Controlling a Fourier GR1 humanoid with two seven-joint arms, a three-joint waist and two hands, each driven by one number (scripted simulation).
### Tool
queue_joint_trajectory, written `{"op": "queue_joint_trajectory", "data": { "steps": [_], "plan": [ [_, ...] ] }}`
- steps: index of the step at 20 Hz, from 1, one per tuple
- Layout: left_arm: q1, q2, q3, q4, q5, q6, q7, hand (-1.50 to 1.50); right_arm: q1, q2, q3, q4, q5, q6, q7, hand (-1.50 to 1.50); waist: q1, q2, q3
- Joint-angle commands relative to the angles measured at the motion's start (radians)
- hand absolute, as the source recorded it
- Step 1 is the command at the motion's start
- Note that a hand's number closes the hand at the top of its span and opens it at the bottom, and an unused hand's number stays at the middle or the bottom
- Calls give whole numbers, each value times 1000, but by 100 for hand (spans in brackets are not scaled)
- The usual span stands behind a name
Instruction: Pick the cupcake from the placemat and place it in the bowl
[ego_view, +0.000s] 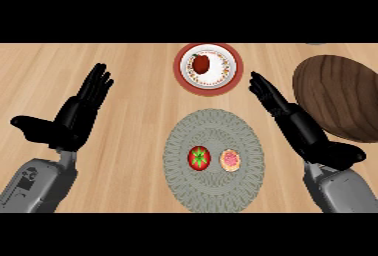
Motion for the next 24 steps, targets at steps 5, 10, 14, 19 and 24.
{"op": "queue_joint_trajectory", "data": {
  "steps": [5, 10, 14, 19, 24],
  "plan": [
    [77, -29, -21, -3, 36, -10, 75, 0, 161, -18, -5, -139, 307, -338, 127, 150, -55, -26, -30],
    [139, -77, -55, -11, 74, -16, 101, 0, 322, 45, -107, -101, 500, -672, 173, -150, -98, -30, -30],
    [135, -93, -76, -39, 63, -18, 114, 0, 401, 114, 202, -238, 821, -717, 250, -150, -28, -19, -31],
    [170, -92, -97, -73, 47, -16, 107, 0, 453, 44, 244, -206, 1135, -592, 509, -150, -24, -21, -37],
    [147, -96, -91, -68, 56, -23, 124, 0, 456, 95, 284, -302, 1346, -349, 824, -150, -27, -17, -36]
  ]
}}
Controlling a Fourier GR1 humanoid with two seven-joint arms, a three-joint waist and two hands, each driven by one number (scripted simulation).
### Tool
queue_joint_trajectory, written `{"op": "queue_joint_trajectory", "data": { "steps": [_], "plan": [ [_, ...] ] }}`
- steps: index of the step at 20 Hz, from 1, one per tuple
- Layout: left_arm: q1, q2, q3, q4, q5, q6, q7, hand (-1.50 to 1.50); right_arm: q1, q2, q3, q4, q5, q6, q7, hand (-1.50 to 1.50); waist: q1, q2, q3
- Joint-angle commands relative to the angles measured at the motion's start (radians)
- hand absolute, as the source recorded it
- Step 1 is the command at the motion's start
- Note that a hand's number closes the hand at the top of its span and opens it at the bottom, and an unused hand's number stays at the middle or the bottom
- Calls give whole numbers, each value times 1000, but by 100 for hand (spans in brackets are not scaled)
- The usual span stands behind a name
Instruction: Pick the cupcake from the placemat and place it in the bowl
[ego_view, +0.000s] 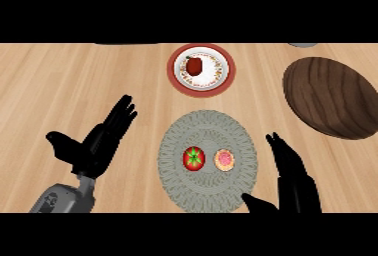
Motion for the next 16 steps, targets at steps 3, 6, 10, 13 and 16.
{"op": "queue_joint_trajectory", "data": {
  "steps": [3, 6, 10, 13, 16],
  "plan": [
    [-7, -9, -7, 11, -7, -14, -7, 0, -71, 113, 73, -95, 213, 355, 400, -150, 24, 9, 1],
    [-4, -17, -30, -51, -15, 16, 49, 0, -161, 223, 127, -88, 234, 522, 580, -150, 48, 7, 6],
    [-11, -10, -9, -11, -8, -33, 10, 0, -320, 227, 114, -14, 85, 600, 775, -150, 54, 15, 7],
    [13, -26, -29, 1, -43, -16, -17, 0, -362, 228, 127, 21, 51, 601, 867, -150, 53, 13, 7],
    [-18, -25, -11, -47, -23, 5, 50, 0, -367, 228, 68, 36, 9, 653, 876, -150, 46, 11, 8]
  ]
}}
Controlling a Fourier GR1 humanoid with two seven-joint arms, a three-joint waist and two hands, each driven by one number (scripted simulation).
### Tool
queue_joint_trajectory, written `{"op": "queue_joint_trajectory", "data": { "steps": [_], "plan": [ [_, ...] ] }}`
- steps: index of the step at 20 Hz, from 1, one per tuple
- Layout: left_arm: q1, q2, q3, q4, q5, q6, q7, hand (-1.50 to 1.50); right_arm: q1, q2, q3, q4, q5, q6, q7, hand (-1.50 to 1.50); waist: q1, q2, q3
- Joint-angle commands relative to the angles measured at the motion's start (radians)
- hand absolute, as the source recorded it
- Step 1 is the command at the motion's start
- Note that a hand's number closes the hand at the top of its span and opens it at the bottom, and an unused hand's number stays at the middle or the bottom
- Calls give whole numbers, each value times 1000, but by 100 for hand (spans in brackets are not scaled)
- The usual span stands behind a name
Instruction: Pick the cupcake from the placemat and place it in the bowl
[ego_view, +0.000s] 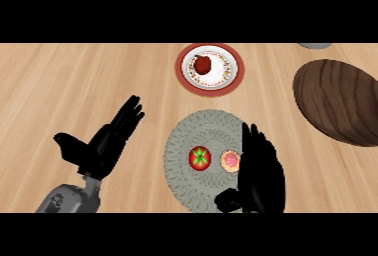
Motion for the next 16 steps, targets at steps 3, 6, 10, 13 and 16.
{"op": "queue_joint_trajectory", "data": {
  "steps": [3, 6, 10, 13, 16],
  "plan": [
    [-48, -24, 7, 10, -17, 22, 23, 0, -93, 22, -43, 120, -81, 73, 244, -150, -7, 3, 2],
    [-4, -25, -7, -6, -28, 20, 7, 0, -78, 22, -47, 113, -109, 135, 289, -150, -9, -1, 1],
    [-18, -6, 22, -5, -7, -5, 33, 0, -84, 22, -52, 125, -151, 132, 296, -150, -11, -2, 2],
    [-14, -20, 27, 33, -12, -24, 4, 0, -83, 22, -67, 189, -148, 104, 242, -150, -13, 0, 2],
    [27, -24, 22, 38, -22, -43, -37, 0, -126, 22, -18, 179, -156, 91, 296, -150, -9, -2, 1]
  ]
}}
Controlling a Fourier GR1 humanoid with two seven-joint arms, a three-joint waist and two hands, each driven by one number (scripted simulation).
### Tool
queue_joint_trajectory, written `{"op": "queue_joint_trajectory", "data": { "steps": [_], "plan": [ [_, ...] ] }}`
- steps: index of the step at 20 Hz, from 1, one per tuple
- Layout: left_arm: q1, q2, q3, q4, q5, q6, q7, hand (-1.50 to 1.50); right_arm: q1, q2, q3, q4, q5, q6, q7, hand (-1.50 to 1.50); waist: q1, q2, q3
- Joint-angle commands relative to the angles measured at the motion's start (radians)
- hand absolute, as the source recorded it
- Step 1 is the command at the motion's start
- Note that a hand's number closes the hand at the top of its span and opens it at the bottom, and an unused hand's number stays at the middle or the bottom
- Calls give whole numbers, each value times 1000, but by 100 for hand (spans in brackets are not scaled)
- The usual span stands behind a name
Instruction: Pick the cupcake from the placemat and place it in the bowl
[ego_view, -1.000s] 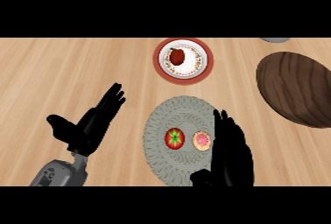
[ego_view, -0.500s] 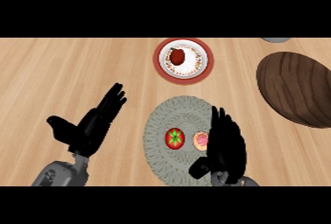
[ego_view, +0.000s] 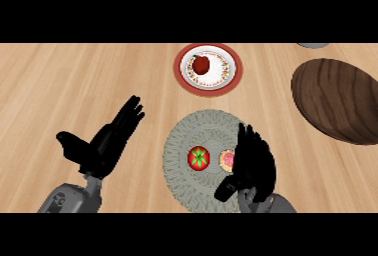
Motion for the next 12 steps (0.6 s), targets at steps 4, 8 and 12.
{"op": "queue_joint_trajectory", "data": {
  "steps": [4, 8, 12],
  "plan": [
    [-12, -20, 13, 15, -16, 4, 5, 0, -39, 17, 61, 86, -5, -14, 233, -150, -2, 1, 0],
    [-10, -58, -26, -32, -55, 49, 30, 0, -90, 17, 21, 173, -16, -30, 198, -150, 1, 1, 1],
    [63, -28, 2, -29, -44, -3, -23, 0, -37, 17, -24, 157, 18, -41, 141, -150, -6, -2, 1]
  ]
}}
